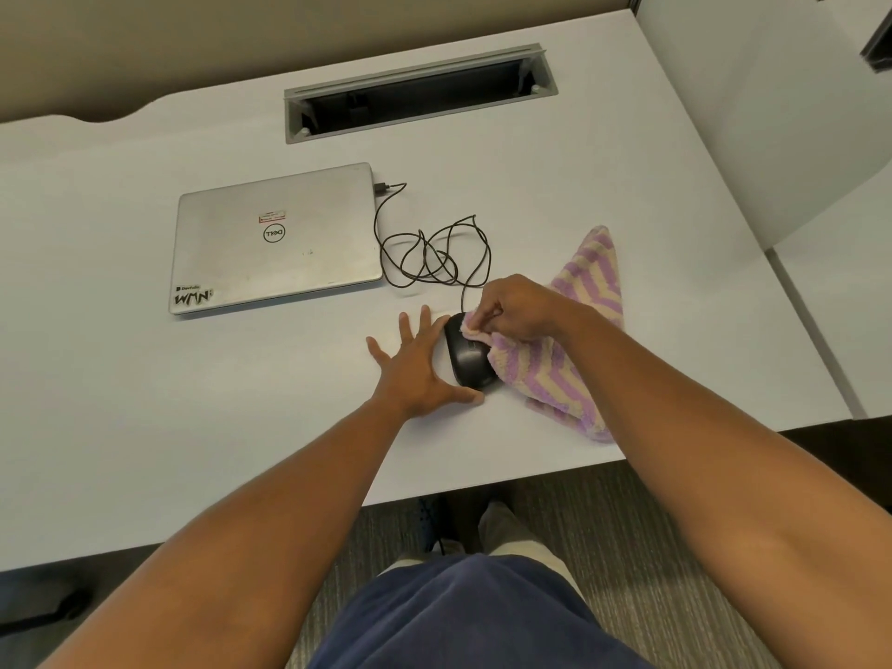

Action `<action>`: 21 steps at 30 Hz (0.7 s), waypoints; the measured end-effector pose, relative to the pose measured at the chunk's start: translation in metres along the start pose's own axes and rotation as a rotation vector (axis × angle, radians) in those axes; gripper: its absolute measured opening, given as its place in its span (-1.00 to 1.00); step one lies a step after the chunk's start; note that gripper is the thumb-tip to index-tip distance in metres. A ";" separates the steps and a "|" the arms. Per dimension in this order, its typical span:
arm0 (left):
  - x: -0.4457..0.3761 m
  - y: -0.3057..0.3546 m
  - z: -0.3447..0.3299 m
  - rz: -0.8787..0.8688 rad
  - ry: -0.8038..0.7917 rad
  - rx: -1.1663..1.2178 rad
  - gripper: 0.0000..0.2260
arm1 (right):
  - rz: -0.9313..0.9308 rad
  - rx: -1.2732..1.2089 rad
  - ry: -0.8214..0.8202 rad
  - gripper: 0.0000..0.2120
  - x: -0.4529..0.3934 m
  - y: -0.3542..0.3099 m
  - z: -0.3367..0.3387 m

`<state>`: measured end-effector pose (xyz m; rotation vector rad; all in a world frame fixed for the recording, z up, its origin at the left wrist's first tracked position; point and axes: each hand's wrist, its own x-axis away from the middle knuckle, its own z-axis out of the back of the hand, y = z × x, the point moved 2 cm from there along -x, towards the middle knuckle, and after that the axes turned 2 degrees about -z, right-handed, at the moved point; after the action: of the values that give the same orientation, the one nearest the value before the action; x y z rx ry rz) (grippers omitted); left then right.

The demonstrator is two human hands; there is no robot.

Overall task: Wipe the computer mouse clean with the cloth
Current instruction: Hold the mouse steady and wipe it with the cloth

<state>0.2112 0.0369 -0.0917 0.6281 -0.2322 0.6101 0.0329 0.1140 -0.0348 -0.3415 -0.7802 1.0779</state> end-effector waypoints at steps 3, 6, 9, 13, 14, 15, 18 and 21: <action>0.000 0.000 0.000 0.003 0.001 0.004 0.17 | -0.023 -0.010 0.053 -0.76 -0.013 -0.009 -0.007; -0.001 -0.001 -0.001 0.002 0.006 0.002 0.19 | -0.020 0.088 0.012 -0.76 -0.024 -0.023 -0.015; -0.002 -0.003 -0.003 -0.005 0.018 0.037 0.17 | 0.030 0.137 -0.074 -0.81 -0.023 -0.030 -0.018; -0.002 -0.004 -0.003 -0.016 0.026 0.054 0.15 | 0.093 0.236 -0.262 -0.80 -0.011 -0.037 -0.021; -0.002 -0.004 -0.003 -0.012 0.023 0.051 0.16 | 0.086 0.253 -0.302 -0.78 -0.009 -0.036 -0.021; -0.002 -0.003 -0.002 -0.007 0.021 0.045 0.18 | 0.077 0.267 -0.334 -0.79 -0.007 -0.033 -0.020; -0.001 -0.003 -0.001 0.001 0.015 0.013 0.18 | 0.030 0.266 -0.375 -0.80 0.000 -0.020 -0.013; -0.001 -0.002 -0.001 0.003 0.005 0.001 0.17 | -0.027 0.167 -0.284 -0.80 0.005 -0.006 -0.005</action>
<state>0.2116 0.0356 -0.0935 0.6274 -0.2279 0.6153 0.0416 0.1158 -0.0326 -0.0352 -0.9357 1.1716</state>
